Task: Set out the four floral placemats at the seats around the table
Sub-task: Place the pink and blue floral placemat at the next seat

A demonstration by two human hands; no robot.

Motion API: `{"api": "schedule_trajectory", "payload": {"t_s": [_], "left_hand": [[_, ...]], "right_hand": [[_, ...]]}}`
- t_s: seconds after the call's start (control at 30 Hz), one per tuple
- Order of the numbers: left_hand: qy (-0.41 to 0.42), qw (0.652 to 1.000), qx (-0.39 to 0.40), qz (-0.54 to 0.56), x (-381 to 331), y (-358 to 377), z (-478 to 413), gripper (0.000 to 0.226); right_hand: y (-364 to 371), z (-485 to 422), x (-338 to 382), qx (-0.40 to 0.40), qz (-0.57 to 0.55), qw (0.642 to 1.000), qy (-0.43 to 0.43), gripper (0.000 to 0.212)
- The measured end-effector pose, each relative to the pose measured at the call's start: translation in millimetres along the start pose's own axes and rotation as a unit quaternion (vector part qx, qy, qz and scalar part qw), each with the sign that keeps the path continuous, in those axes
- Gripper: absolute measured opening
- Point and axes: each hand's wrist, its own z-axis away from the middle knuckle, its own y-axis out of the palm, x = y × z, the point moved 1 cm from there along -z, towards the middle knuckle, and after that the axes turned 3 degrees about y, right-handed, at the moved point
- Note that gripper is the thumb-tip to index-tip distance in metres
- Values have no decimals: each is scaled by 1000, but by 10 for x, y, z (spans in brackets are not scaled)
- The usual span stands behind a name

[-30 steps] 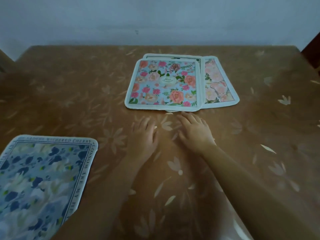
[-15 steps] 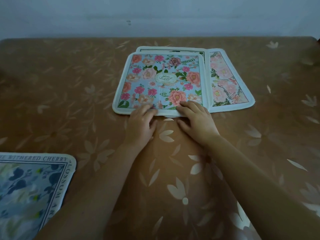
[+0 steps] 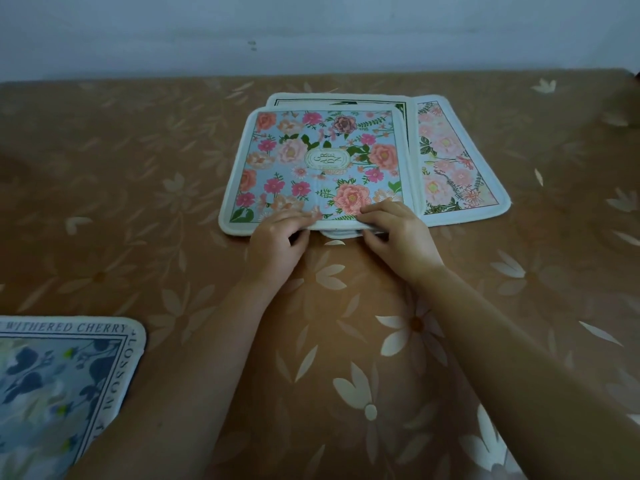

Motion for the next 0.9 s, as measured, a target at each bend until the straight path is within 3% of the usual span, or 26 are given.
{"api": "schedule_trajectory", "payload": {"t_s": [0.33, 0.8, 0.9], "left_hand": [[-57, 996, -30, 62, -238, -71, 503, 25], [-137, 983, 69, 99, -1018, -331, 1627, 20], [-120, 983, 94, 100, -1188, -386, 1915, 19]], "right_hand": [[-207, 452, 179, 24, -40, 998, 39, 12], [-590, 1808, 596, 70, -48, 988, 127, 16], [-680, 2169, 733, 72, -32, 988, 129, 16]]}}
